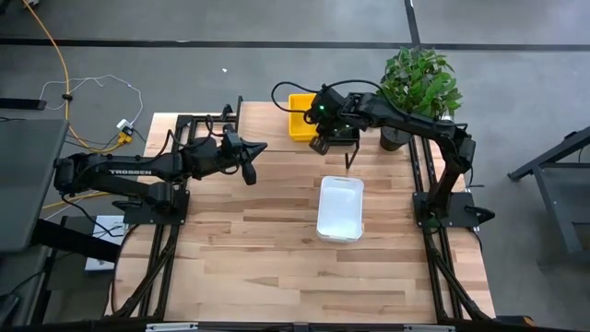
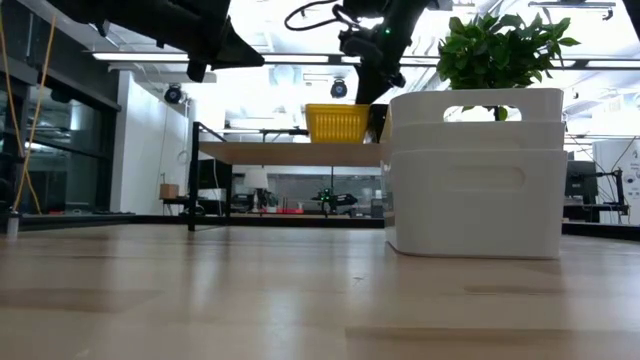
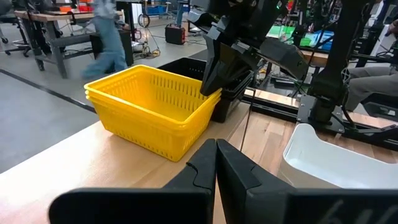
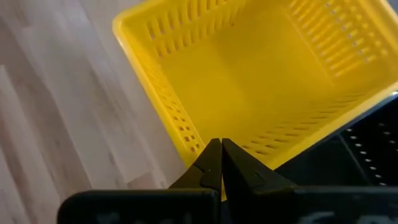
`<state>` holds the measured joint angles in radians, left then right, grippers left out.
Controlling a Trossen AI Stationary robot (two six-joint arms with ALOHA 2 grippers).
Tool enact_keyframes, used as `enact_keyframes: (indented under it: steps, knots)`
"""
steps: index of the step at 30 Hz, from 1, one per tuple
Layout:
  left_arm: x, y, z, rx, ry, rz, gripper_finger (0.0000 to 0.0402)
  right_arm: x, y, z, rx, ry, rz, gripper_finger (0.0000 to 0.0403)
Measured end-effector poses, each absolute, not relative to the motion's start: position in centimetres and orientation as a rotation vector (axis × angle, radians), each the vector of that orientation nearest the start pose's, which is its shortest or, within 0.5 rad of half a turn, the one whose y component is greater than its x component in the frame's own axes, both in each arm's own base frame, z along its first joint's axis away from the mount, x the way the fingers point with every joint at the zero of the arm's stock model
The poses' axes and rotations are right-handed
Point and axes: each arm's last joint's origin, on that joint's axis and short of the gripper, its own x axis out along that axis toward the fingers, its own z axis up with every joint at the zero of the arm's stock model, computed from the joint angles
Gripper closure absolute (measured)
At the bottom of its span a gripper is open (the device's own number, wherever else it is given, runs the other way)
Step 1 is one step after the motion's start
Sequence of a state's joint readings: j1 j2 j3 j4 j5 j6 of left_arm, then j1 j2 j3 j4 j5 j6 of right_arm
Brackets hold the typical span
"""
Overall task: Stack baskets on shelf by color
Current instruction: Put the stacked yellow bins on the shelf, then put the stacked white bins on the shelf
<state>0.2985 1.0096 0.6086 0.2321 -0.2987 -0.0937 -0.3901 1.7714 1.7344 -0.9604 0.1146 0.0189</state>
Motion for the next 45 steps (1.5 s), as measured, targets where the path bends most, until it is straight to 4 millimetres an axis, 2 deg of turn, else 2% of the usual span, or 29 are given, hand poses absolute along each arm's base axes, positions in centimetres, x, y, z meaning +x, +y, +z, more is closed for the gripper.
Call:
enact_keyframes:
  steps: [9, 21, 25, 29, 32, 35, 38, 40, 42, 45]
  knots:
    - [21.0, 7.4, 27.0, -0.091, 0.147, 0.603, 0.0401, 34.1, -14.3, 33.4, 0.171, 0.996, -0.457, 0.0403]
    - [21.0, 7.3, 27.0, -0.091, 0.147, 0.603, 0.0401, 32.6, -13.3, 36.0, 0.152, 0.912, -0.449, 0.0403]
    - [21.0, 7.3, 26.8, -0.09, 0.17, 0.604, 0.0401, 32.1, -11.3, 36.7, 0.14, 0.928, -0.36, 0.0403]
    - [21.0, 7.3, 26.6, -0.09, 0.189, 0.604, 0.0401, 31.9, -8.1, 37.0, 0.102, 0.986, -0.273, 0.0403]
    - [20.9, 7.3, 26.6, -0.09, 0.194, 0.605, 0.0401, 32.0, -5.6, 36.0, 0.081, 1.054, -0.229, 0.0403]
    - [20.9, 7.3, 26.6, -0.091, 0.194, 0.605, 0.0401, 31.9, -3.5, 34.0, 0.042, 1.153, -0.23, 0.0403]
    - [20.9, 7.3, 26.6, -0.092, 0.194, 0.605, 0.0401, 30.7, -2.5, 31.4, 0.038, 1.289, -0.305, 0.0402]
    - [20.9, 7.3, 26.6, -0.096, 0.195, 0.605, 0.0401, 29.4, -2.2, 30.4, 0.058, 1.311, -0.346, 0.0398]
    - [20.9, 7.3, 26.6, -0.097, 0.194, 0.605, 0.0401, 28.0, -1.9, 29.9, 0.088, 1.289, -0.368, 0.039]
    - [20.9, 7.3, 26.6, -0.098, 0.191, 0.605, 0.0401, 26.2, -1.7, 29.7, 0.131, 1.151, -0.356, 0.0371]
